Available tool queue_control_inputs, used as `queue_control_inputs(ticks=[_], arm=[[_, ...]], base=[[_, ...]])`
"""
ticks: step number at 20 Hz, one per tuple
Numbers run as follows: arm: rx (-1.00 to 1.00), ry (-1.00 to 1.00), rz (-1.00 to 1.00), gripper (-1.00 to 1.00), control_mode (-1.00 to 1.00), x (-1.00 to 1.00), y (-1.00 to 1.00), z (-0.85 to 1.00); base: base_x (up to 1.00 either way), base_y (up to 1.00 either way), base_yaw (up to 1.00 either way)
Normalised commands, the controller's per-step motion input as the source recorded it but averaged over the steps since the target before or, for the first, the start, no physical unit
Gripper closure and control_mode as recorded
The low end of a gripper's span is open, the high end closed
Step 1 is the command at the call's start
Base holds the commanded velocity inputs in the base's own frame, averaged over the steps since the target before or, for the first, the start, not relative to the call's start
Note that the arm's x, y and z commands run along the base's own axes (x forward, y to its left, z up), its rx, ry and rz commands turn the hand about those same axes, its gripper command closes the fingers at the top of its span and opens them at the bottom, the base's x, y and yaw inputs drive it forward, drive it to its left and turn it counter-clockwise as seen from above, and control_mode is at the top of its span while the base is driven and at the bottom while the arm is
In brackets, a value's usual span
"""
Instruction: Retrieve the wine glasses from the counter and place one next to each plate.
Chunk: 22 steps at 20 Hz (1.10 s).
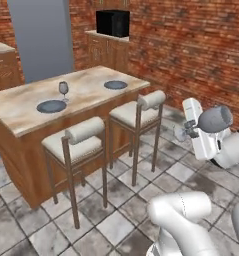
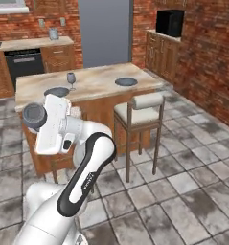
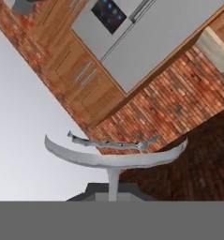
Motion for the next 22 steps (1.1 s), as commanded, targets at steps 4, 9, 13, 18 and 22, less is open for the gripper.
queue_control_inputs(ticks=[4, 9, 13, 18, 22], arm=[[0.00, 0.00, 0.00, 1.00, 1.00, 0.00, 0.00, 0.00], [0.00, 0.00, 0.00, 1.00, 1.00, 0.00, 0.00, 0.00], [0.00, 0.00, 0.00, 1.00, 1.00, 0.00, 0.00, 0.00], [0.00, 0.00, 0.00, 1.00, 1.00, 0.00, 0.00, 0.00], [0.00, 0.00, 0.00, 1.00, 1.00, 0.00, 0.00, 0.00]], base=[[0.32, -0.38, 0.89], [0.18, -0.97, 0.58], [0.11, -1.00, 0.40], [0.07, -1.00, 0.32], [0.02, -1.00, 0.11]])
